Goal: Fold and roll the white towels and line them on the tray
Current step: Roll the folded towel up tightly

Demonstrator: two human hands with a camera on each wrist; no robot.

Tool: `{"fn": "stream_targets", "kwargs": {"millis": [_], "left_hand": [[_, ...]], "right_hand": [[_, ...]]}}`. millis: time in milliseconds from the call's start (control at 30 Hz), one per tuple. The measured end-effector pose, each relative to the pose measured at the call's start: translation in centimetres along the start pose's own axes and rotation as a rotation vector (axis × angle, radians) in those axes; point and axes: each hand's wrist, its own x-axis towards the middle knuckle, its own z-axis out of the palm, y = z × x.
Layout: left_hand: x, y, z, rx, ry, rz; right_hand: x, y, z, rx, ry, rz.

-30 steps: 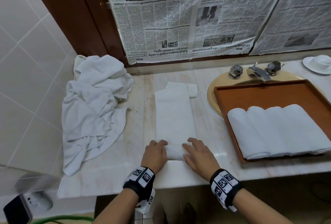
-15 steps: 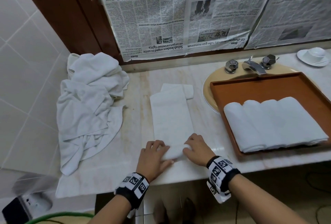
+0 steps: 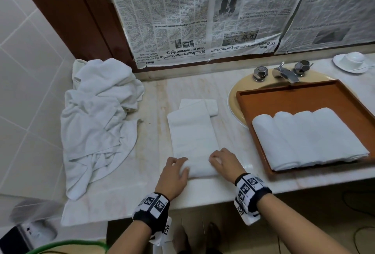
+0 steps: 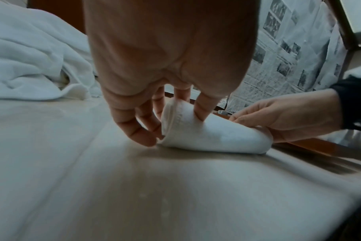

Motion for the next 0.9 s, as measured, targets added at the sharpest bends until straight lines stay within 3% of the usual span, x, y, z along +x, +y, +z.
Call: {"fn": "stream_targets", "kwargs": {"millis": [100,200,267,367,533,667,800,900], "left_hand": [[0.6,0.2,0.1,0.127,0.013,-0.046],[1.3,0.5,0.0,0.124,0.018,-0.091],[1.7,0.6,-0.3,0.062,0.008,-0.127],[1.8,0.9,-0.2,0.054,0.04,-0.113],[0.6,1.1,0.3,0.169,0.098,0.082],[0.6,0.0,0.1,0.177,-0.039,0.137],[2.2,-0.1,-1.2,0.106,-0.192,0.099],[5.3,0.0,-2.9,-0.064,-0.105,0.048]], "right_hand": [[0.4,-0.3,0.6,-0.105,0.107,0.002],[-0.5,-0.6,1.3,-0.322,0.251,-0.184],[-1.5,-0.6,1.4,-0.338,0.286,-0.257],[-2.1,-0.5,1.5,-0.389,0.167,-0.353],[-1.0,-1.3,0.9,-0.405,0.001,-0.267],[0.1,-1.8,-0.7,-0.379,-0.145,-0.157],[-0.3,-2.3,0.1,-0.499,-0.061,-0.235],[-0.7,-1.9,0.5,-0.397,-0.066,-0.234]]}}
